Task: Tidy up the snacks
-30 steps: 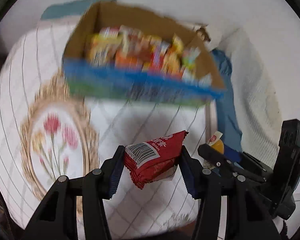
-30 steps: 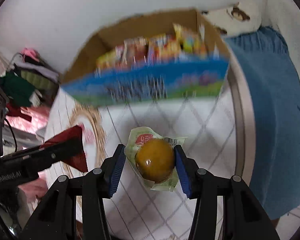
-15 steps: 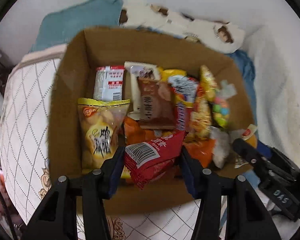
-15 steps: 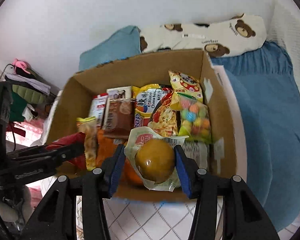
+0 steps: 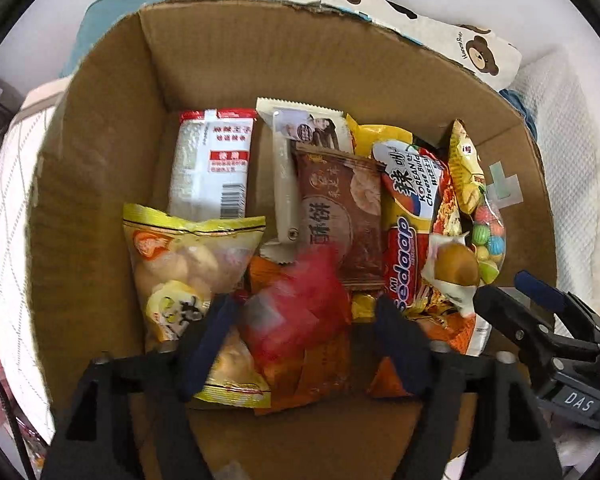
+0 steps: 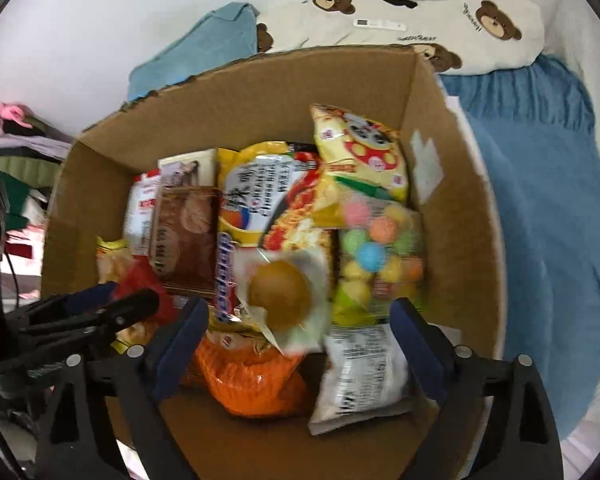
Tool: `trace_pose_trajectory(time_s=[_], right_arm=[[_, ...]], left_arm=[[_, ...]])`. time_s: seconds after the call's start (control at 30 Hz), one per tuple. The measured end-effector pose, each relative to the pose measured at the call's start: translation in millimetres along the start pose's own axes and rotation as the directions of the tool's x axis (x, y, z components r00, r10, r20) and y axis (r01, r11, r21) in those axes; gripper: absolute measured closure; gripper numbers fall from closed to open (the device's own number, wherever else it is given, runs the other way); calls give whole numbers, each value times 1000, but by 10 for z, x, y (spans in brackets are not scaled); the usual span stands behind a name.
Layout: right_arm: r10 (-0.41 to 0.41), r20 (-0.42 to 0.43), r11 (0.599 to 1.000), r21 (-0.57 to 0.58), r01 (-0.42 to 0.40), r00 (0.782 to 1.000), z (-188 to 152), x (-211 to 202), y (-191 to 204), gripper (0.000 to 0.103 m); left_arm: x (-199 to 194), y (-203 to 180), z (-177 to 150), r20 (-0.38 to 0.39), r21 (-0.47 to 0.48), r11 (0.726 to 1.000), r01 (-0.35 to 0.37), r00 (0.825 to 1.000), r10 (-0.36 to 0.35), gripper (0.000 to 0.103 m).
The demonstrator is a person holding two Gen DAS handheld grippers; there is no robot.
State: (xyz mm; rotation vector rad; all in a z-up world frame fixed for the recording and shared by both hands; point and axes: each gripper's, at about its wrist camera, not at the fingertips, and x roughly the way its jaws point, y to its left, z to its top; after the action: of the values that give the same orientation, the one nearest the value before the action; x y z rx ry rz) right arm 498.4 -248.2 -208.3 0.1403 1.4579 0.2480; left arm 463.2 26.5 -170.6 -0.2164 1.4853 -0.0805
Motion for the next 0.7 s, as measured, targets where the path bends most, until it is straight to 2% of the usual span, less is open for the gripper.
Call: trace_pose_trajectory(time_s=[0.1, 0.3, 0.4, 0.7], right_arm=[[-64, 8, 998, -20, 64, 998, -15, -29, -23, 5], [-84, 8, 996, -30, 84, 996, -70, -73, -46, 5], [-105, 28, 994, -39, 106, 994, -105, -131, -20, 5], [-96, 74, 995, -29, 98, 993, -203, -359, 4, 5]], left_arm=[[-9, -39, -24, 9, 7, 1000, -7, 1000, 7, 17], [-11, -111, -53, 22, 23, 999, -35, 999, 35, 11], [-20, -149, -41, 33, 20, 999, -43, 999, 42, 11], [-279, -220, -156, 103, 25, 998, -63, 993, 60, 11]])
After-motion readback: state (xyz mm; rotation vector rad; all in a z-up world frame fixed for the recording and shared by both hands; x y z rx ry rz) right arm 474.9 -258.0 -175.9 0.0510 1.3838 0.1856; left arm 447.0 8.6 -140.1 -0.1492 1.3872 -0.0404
